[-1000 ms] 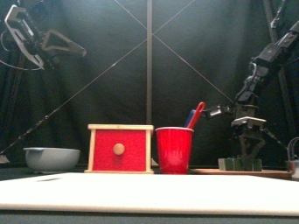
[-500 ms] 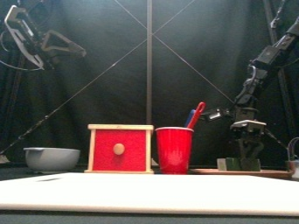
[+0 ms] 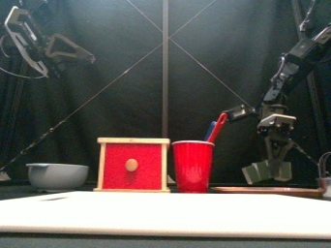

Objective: Place sushi on board then cut the sushi with the knife then place the pieces on the plate
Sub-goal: Place the sushi on the board

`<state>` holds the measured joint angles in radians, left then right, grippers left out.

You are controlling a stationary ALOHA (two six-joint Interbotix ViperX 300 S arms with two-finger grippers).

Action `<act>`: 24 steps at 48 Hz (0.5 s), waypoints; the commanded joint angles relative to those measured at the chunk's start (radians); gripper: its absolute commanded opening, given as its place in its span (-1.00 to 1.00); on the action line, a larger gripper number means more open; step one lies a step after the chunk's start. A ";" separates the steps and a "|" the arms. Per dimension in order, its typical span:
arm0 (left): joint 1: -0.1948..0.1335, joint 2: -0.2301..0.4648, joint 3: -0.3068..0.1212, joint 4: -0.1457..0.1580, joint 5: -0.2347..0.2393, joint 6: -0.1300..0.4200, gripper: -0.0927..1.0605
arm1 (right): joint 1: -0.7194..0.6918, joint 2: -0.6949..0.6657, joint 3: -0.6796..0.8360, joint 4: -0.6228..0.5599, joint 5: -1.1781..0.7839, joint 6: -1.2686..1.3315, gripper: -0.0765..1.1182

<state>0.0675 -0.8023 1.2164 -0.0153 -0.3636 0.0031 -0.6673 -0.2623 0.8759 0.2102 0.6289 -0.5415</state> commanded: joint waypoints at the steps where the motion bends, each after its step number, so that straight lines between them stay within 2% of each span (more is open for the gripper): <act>1: 0.002 0.002 -0.014 -0.002 -0.003 -0.002 -0.87 | -0.006 -0.104 -0.023 0.005 0.038 0.040 0.07; 14: 0.002 0.000 -0.018 -0.002 -0.005 -0.002 -0.87 | 0.061 -0.250 -0.002 0.012 0.101 0.261 0.08; 24: -0.002 0.000 -0.018 -0.002 -0.005 -0.003 -0.86 | 0.225 -0.350 0.021 -0.023 0.100 0.525 0.08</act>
<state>0.0675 -0.8023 1.2164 -0.0153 -0.3620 0.0015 -0.5016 -0.5691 0.9020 0.1979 0.7317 -0.0874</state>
